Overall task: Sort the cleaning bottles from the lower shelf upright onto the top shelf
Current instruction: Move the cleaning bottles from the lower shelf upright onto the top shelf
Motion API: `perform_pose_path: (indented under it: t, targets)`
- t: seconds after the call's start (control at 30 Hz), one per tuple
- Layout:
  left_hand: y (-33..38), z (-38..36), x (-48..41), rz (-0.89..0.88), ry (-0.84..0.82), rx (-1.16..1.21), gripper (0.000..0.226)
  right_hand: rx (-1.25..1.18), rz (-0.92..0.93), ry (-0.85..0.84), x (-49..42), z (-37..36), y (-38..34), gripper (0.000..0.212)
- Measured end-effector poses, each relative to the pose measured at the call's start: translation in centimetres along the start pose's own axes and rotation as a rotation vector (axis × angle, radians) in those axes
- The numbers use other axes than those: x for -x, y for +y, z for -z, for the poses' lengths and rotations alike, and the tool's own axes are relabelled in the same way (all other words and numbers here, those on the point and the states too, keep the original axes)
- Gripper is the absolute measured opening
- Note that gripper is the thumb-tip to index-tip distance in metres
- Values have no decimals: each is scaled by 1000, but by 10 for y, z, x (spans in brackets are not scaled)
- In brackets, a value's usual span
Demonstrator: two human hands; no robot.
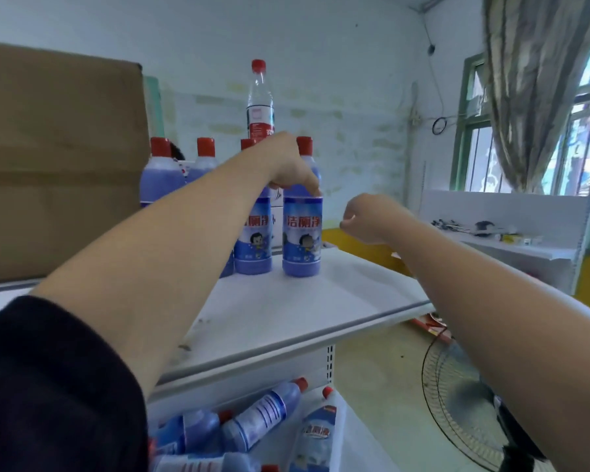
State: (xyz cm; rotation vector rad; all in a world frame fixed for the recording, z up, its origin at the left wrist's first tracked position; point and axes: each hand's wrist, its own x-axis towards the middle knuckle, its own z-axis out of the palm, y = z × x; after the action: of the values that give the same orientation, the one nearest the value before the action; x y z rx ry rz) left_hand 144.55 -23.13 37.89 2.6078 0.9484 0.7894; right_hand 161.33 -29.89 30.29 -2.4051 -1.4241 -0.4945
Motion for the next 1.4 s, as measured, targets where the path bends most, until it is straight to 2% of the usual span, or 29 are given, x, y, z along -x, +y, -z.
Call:
perform_pose_path:
  t: [0.43,0.57,0.77,0.97,1.07,1.13,1.2,1.4]
  targets:
    - [-1,-11,-7,155,108,-70,49,-13,81,-112,-7,-26,5,31]
    - [-3,-15,-9,163,136,-86,48,-23,100,-124,-1,-24,8,29]
    - [-8,-33,-5,164,263,-170,43,-38,139,-142,18,-16,15,28]
    - [-16,-47,24,111,378,-168,51,-43,180,-173,42,-11,22,30]
    - [-18,-54,63,66,268,-211,40,-62,214,-168,57,-8,19,33]
    - [-20,-56,92,109,87,-327,26,-79,244,-170,68,-7,12,35]
    - [-25,-57,120,172,-73,-393,25,-93,275,-174,81,-8,0,37]
    - [-42,-30,197,304,-110,-393,28,-70,437,-174,122,2,-58,35]
